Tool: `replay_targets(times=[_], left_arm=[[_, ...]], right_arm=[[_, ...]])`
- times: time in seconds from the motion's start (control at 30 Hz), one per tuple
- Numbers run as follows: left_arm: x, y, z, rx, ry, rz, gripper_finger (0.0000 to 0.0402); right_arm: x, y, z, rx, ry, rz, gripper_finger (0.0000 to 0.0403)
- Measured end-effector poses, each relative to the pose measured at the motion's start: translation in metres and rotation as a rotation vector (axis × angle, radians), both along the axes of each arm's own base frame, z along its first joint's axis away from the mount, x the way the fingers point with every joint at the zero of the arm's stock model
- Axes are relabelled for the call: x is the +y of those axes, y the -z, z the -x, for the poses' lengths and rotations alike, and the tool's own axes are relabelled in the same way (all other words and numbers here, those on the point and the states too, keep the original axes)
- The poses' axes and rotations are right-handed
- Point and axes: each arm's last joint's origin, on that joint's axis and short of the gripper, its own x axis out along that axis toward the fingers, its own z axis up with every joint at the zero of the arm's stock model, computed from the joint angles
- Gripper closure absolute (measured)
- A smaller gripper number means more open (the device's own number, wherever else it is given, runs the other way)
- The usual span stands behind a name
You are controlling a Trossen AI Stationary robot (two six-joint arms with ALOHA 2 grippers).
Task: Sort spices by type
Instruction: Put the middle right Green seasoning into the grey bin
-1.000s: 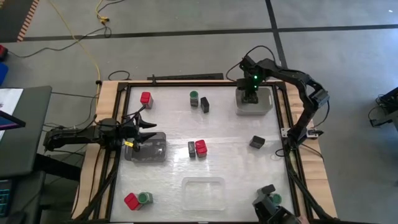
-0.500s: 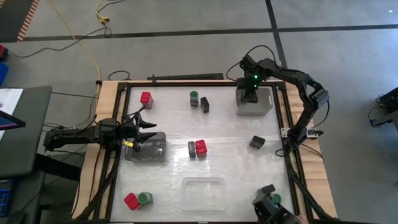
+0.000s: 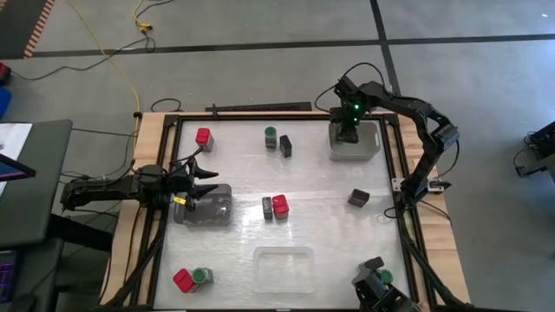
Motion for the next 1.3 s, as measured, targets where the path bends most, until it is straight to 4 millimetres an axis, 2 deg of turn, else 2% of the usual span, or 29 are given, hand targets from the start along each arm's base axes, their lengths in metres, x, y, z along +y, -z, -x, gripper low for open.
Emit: replay_targets(times=[0.83, 1.3], left_arm=[[0.0000, 0.0000, 0.0000, 0.000, 0.000, 0.000, 0.0219], [0.0000, 0.0000, 0.0000, 0.000, 0.000, 0.000, 0.0219]], right_arm=[[-0.0023, 0.0000, 0.0046, 0.009, -0.041, 0.003, 0.0160], [-0.0023, -0.0006, 0.0046, 0.008, -0.040, 0.004, 0.0088]])
